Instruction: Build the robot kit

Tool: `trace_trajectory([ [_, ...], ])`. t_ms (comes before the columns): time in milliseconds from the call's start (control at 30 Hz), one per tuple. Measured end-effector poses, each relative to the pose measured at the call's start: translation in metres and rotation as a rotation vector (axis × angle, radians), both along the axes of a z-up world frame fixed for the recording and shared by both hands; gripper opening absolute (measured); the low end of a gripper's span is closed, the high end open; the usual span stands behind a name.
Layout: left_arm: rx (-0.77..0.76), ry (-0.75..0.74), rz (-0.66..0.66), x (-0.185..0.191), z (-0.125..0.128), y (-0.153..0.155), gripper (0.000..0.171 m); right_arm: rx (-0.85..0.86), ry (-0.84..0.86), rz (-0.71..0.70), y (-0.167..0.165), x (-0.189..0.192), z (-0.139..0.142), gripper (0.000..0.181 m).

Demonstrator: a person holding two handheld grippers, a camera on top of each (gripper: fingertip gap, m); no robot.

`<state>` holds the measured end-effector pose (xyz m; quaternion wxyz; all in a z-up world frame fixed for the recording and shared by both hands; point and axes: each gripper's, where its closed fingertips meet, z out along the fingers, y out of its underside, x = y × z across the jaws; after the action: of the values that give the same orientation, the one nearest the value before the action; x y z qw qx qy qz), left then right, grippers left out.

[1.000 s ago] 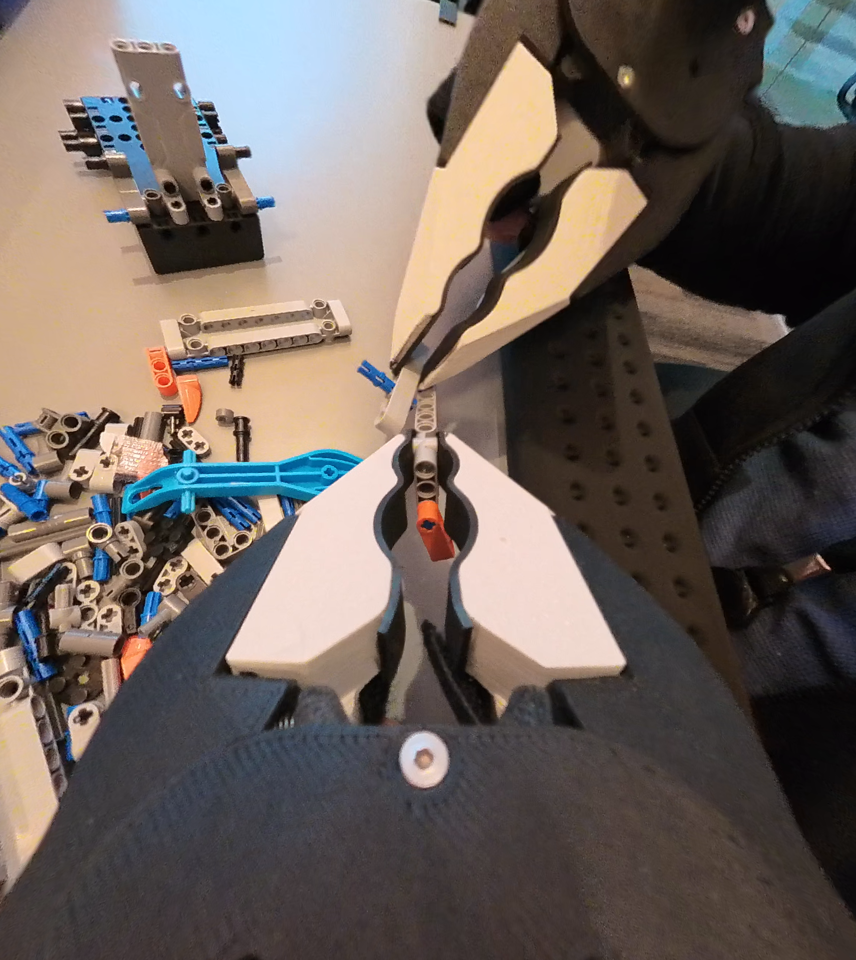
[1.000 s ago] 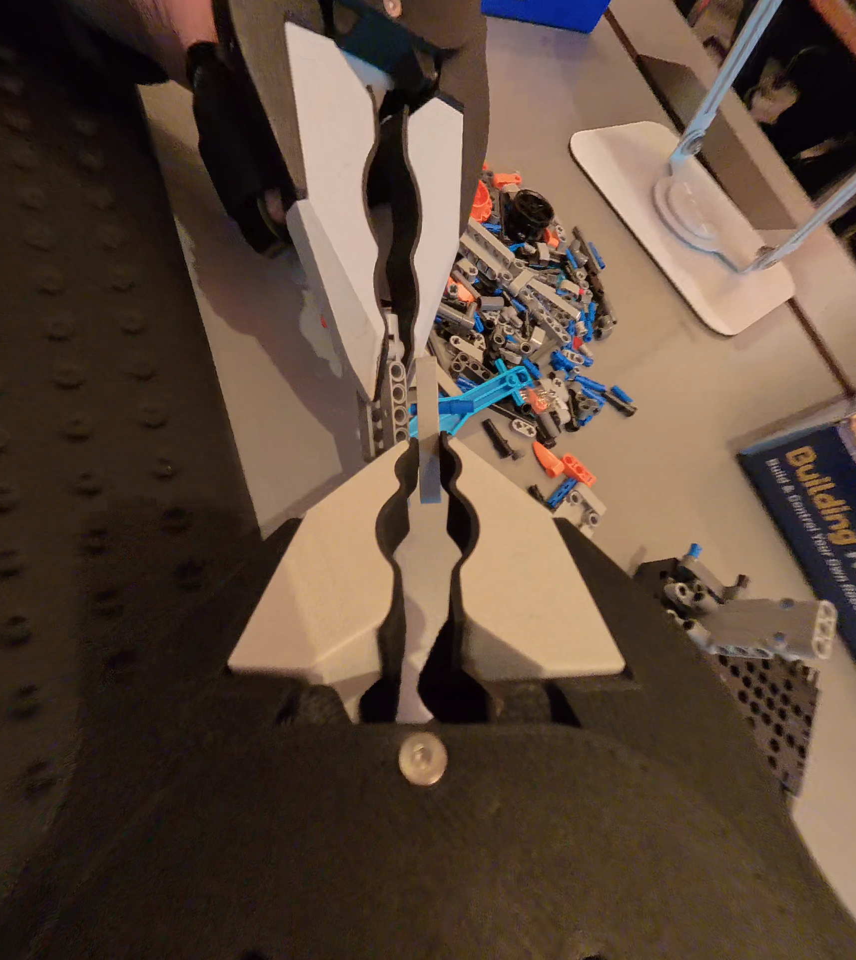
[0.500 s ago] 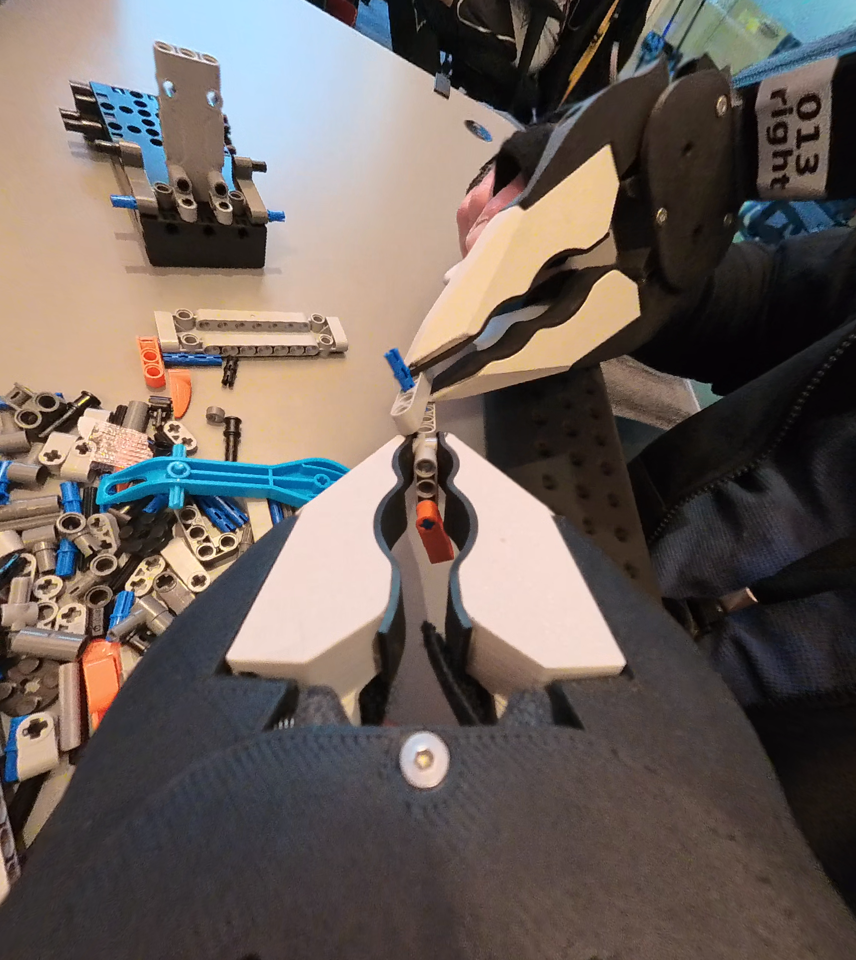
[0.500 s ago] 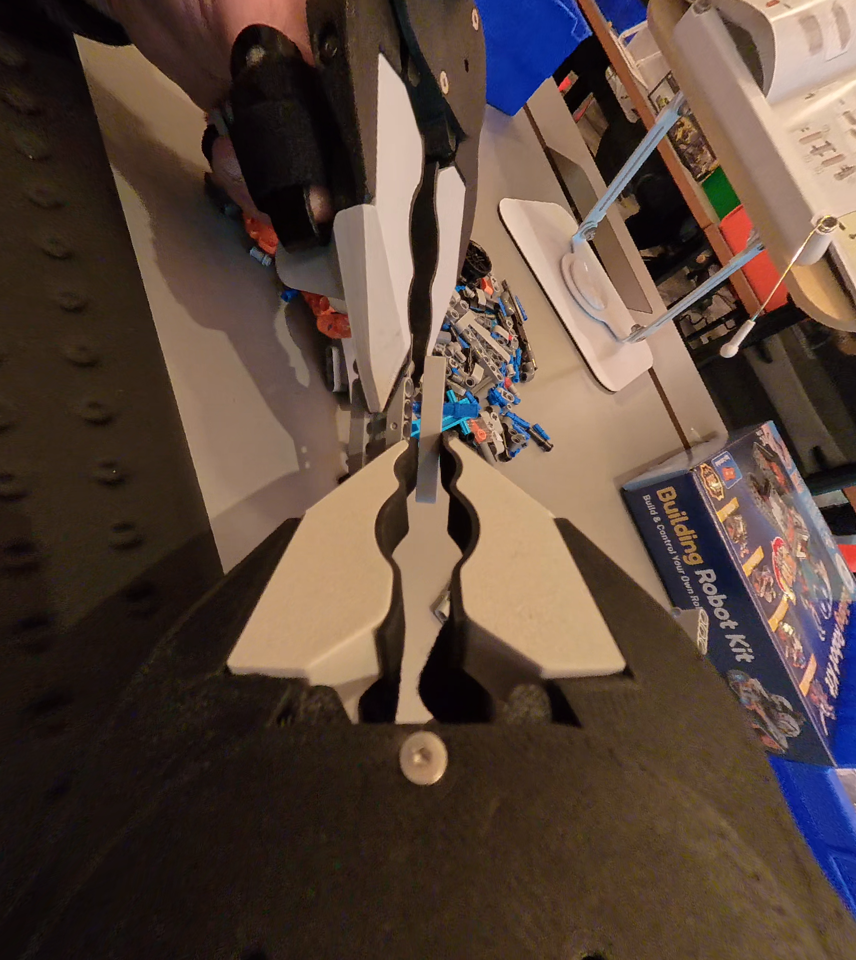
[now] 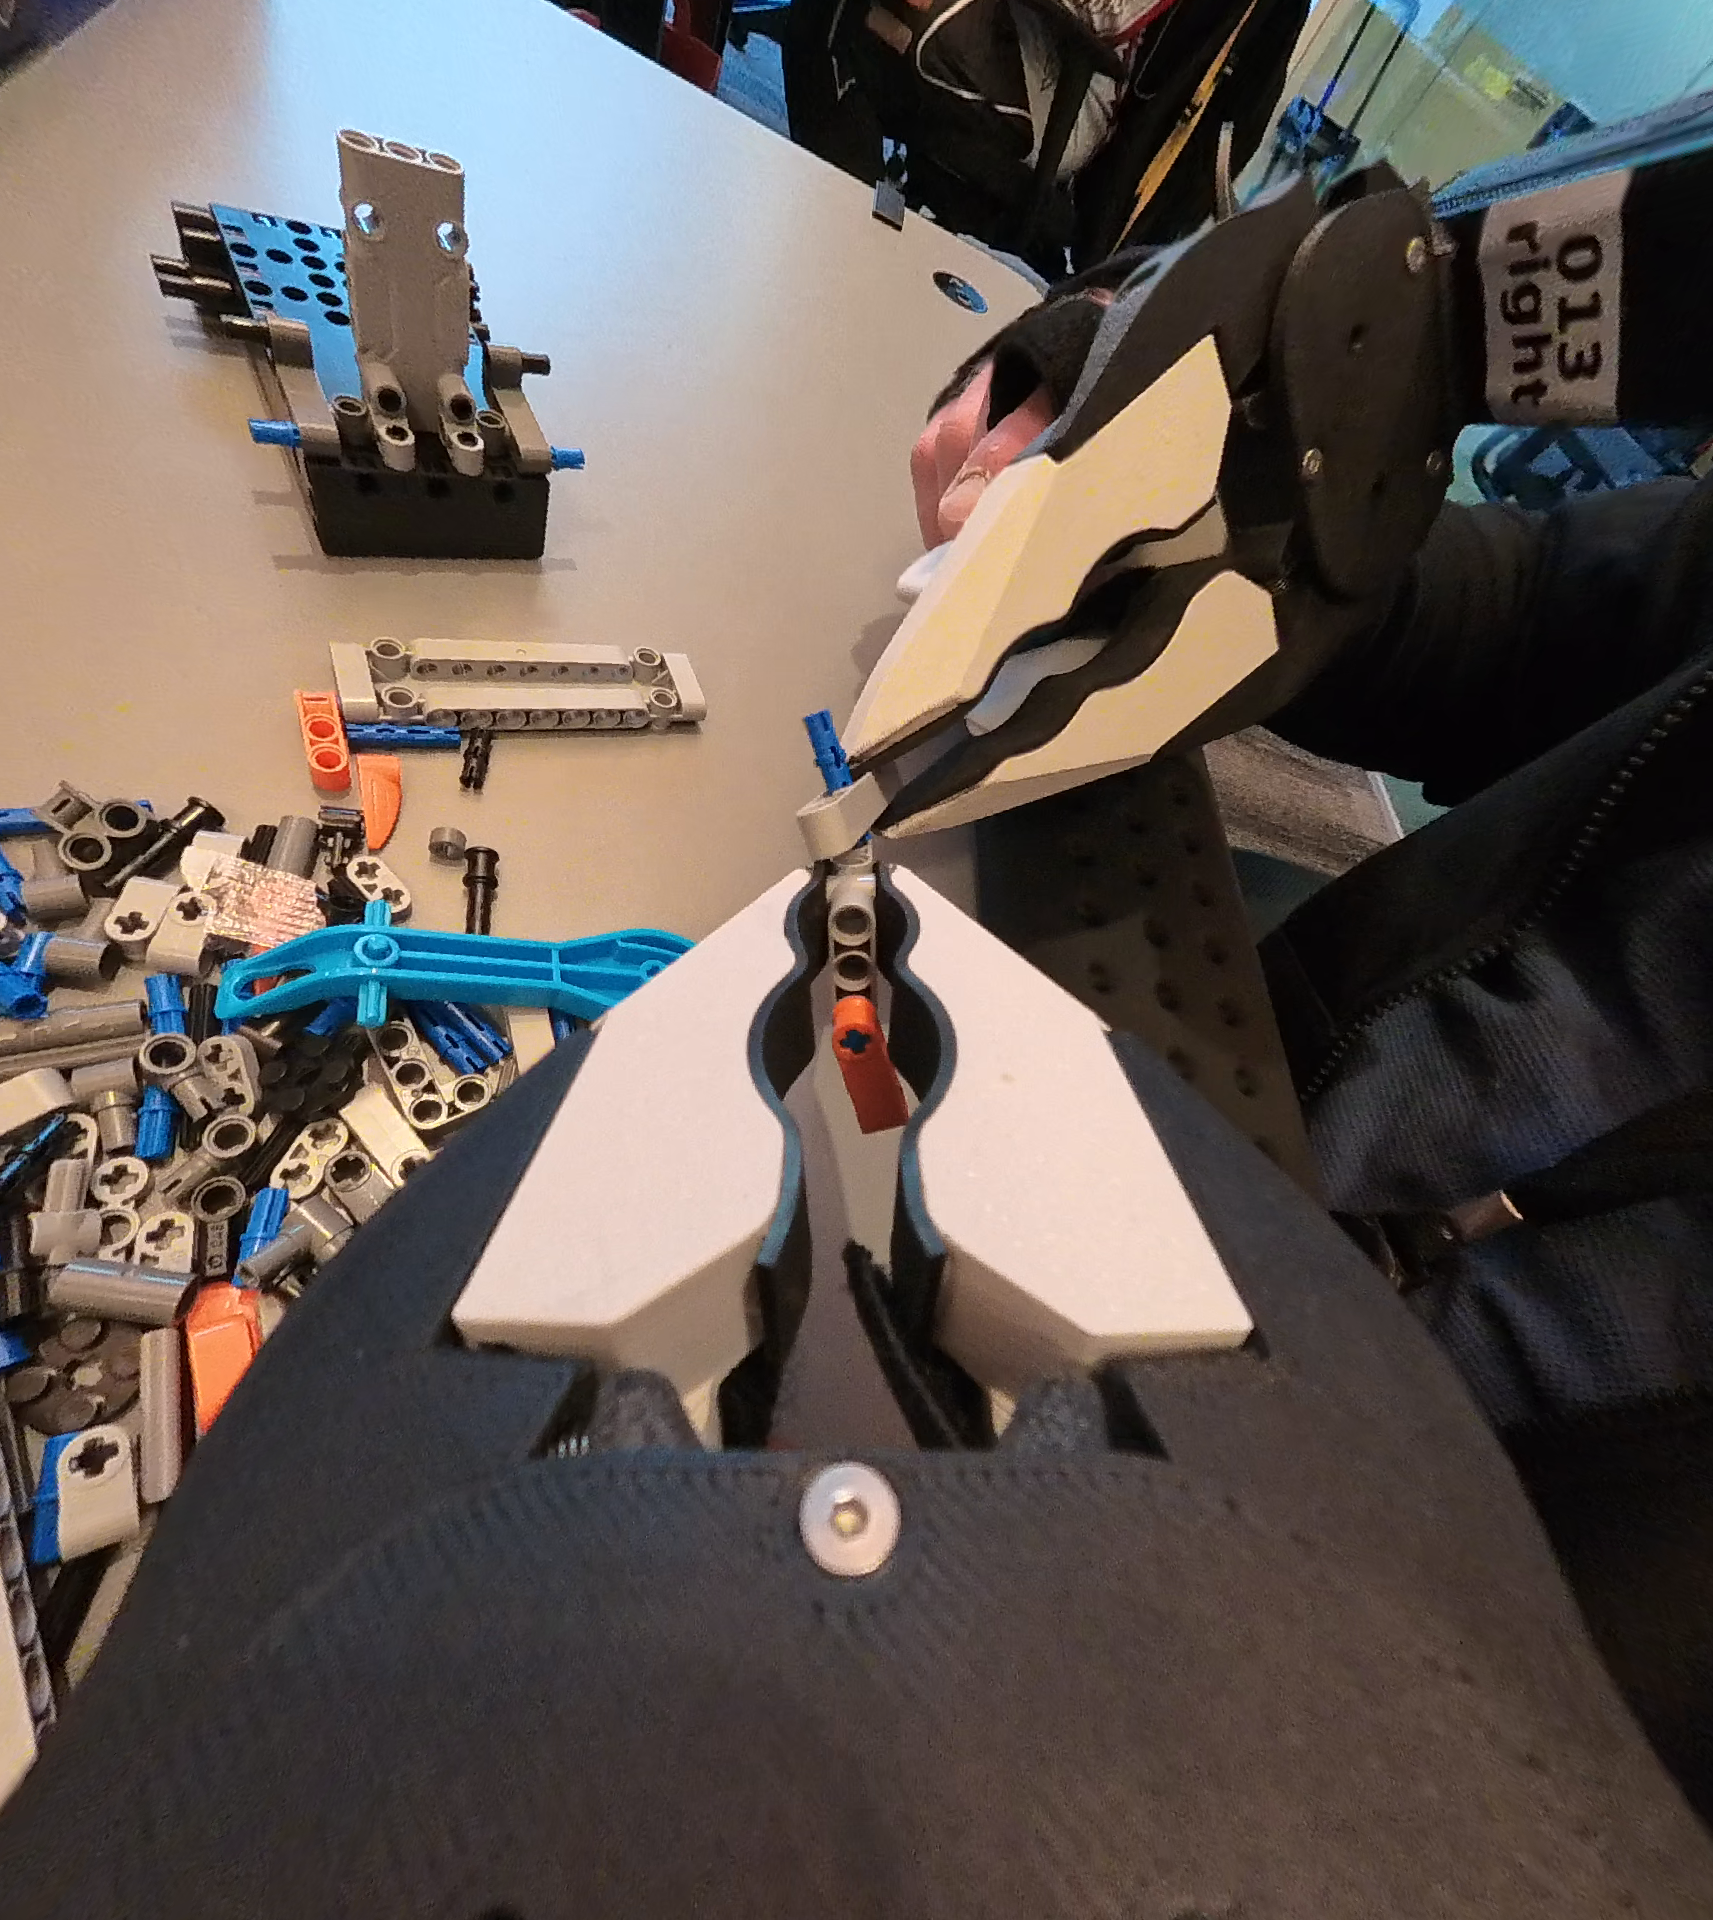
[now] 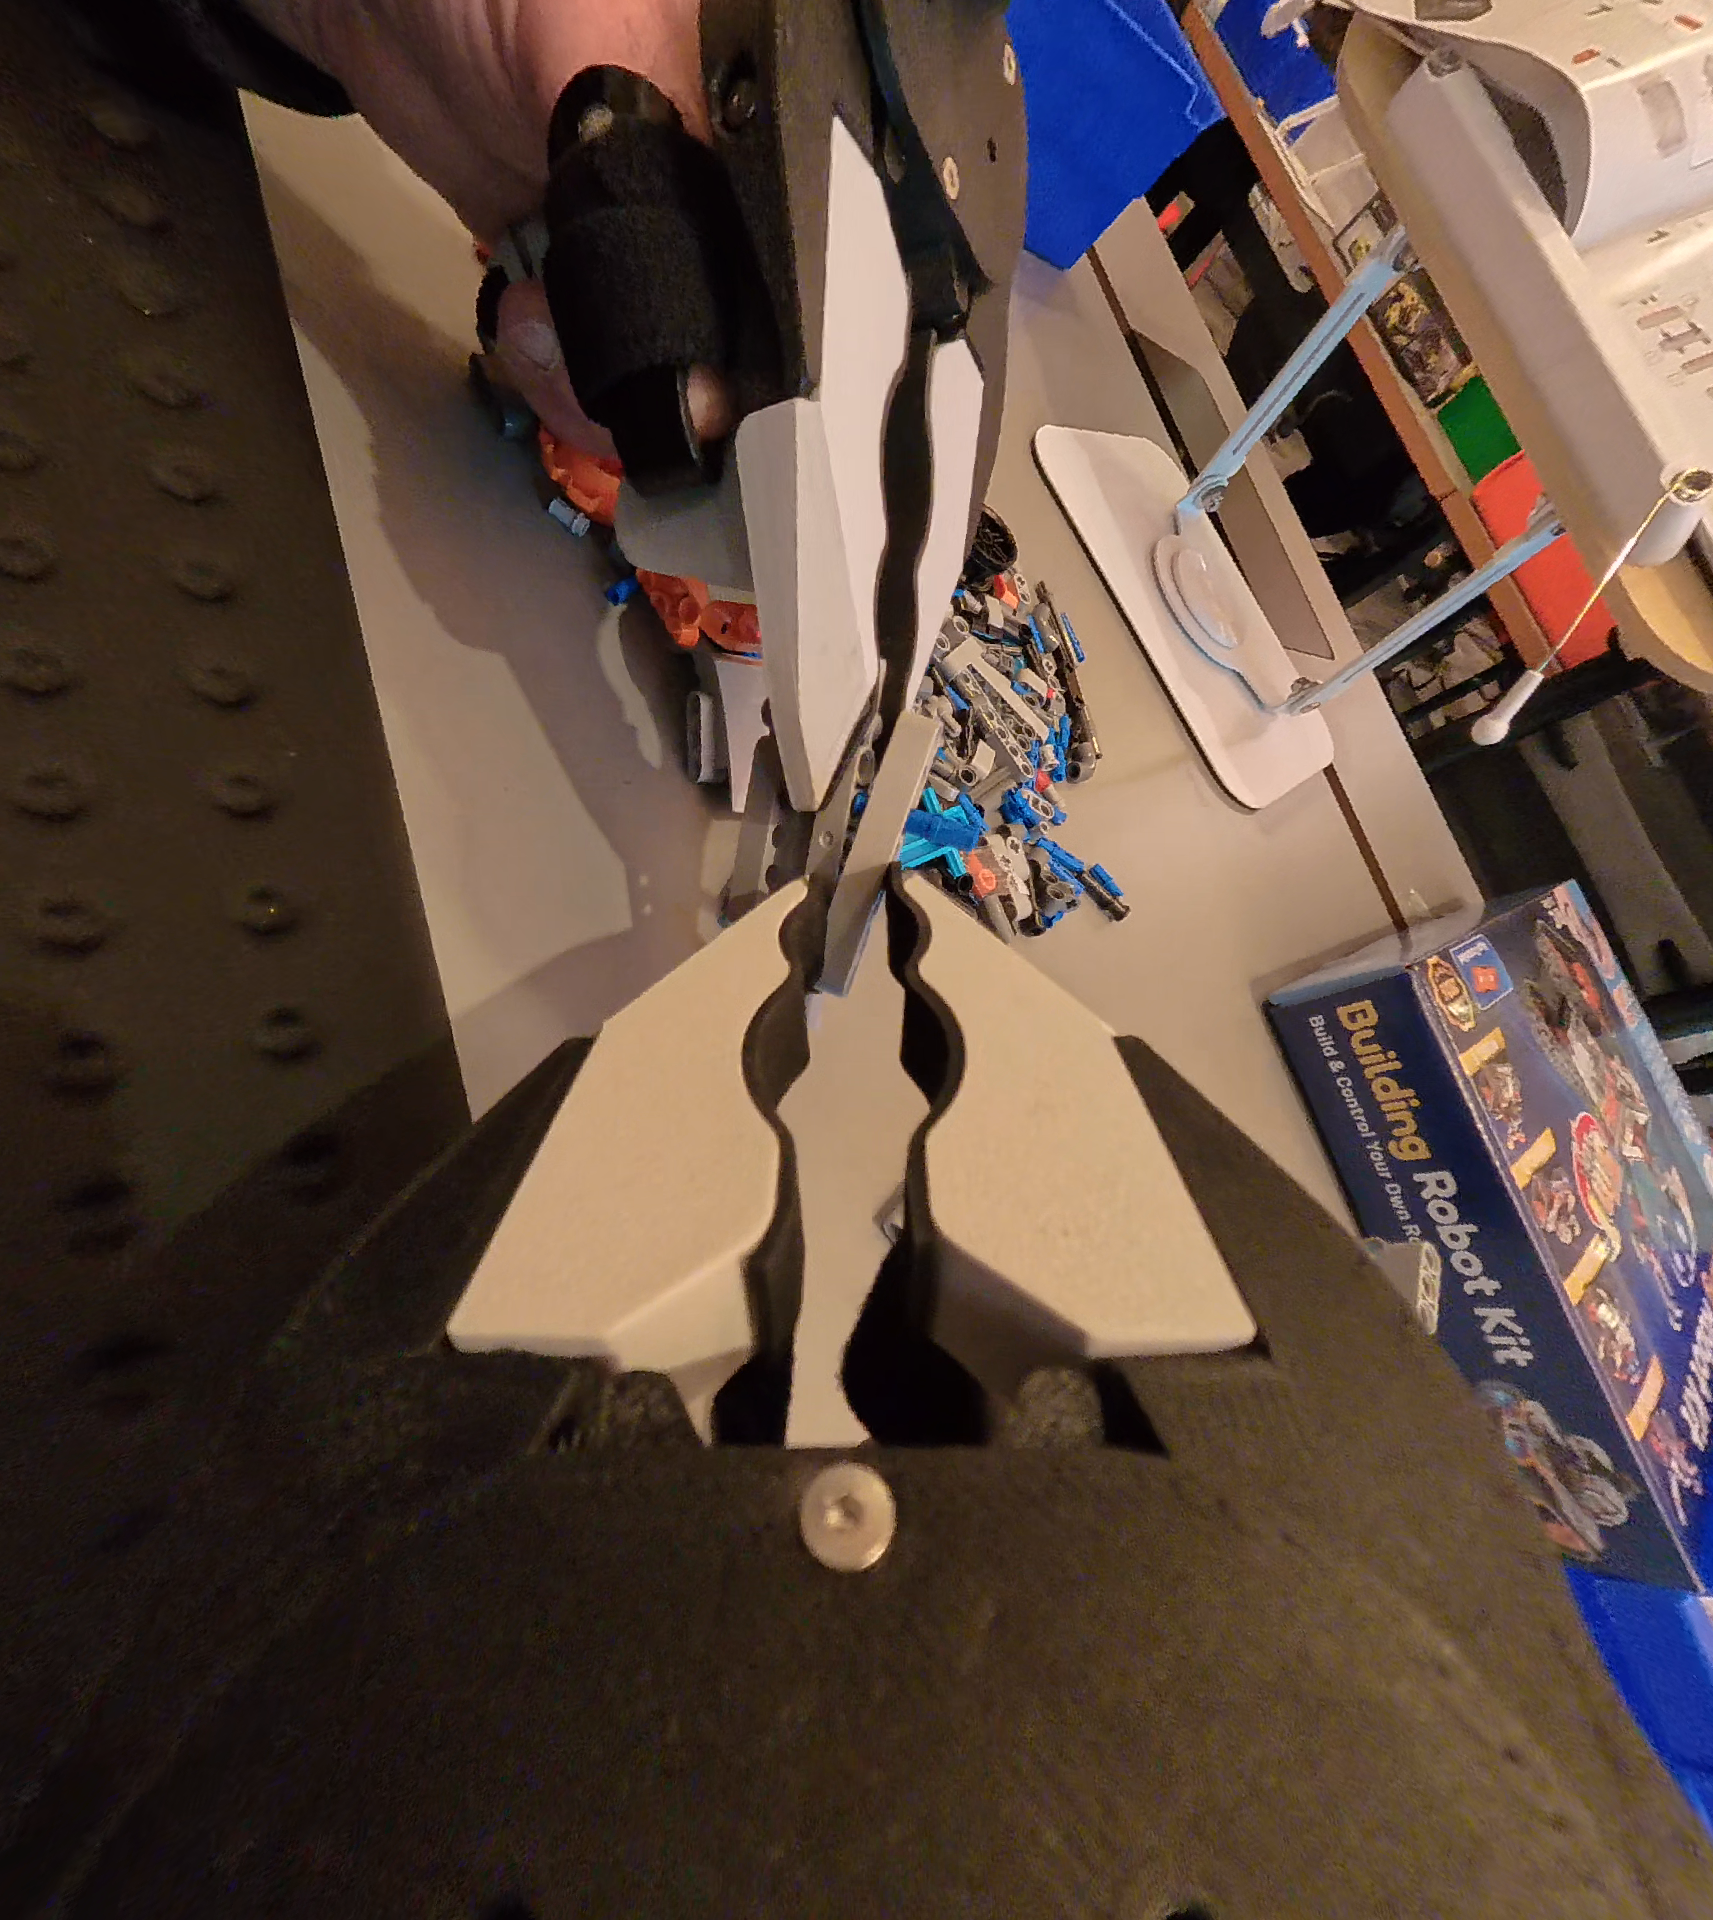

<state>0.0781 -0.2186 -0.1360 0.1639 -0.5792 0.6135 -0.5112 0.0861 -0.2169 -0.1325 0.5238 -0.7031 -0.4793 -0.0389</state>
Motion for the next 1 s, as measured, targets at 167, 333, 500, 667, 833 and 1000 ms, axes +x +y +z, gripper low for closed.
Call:
trace_trajectory([
  [167, 0.001, 0.012, -0.009, 0.000, -0.003, -0.001, 0.006, 0.029, -0.078, 0.016, -0.001, 0.001, -0.004, 0.011],
  [333, 0.002, 0.038, -0.018, 0.000, -0.010, -0.002, 0.005, 0.046, -0.148, 0.033, -0.003, 0.000, -0.013, 0.012],
  [500, 0.037, 0.068, -0.037, 0.000, -0.016, -0.004, 0.006, 0.042, -0.172, 0.048, -0.005, 0.001, -0.020, 0.012],
  [667, 0.063, 0.093, -0.051, -0.001, -0.021, -0.006, 0.005, 0.039, -0.191, 0.055, -0.007, 0.000, -0.027, 0.013],
  [833, 0.074, 0.095, -0.046, 0.000, -0.022, -0.005, 0.006, 0.085, -0.244, 0.043, -0.007, 0.000, -0.027, 0.013],
  [1000, 0.073, 0.089, -0.046, 0.000, -0.021, -0.004, 0.007, 0.143, -0.318, 0.022, -0.005, 0.001, -0.027, 0.013],
])
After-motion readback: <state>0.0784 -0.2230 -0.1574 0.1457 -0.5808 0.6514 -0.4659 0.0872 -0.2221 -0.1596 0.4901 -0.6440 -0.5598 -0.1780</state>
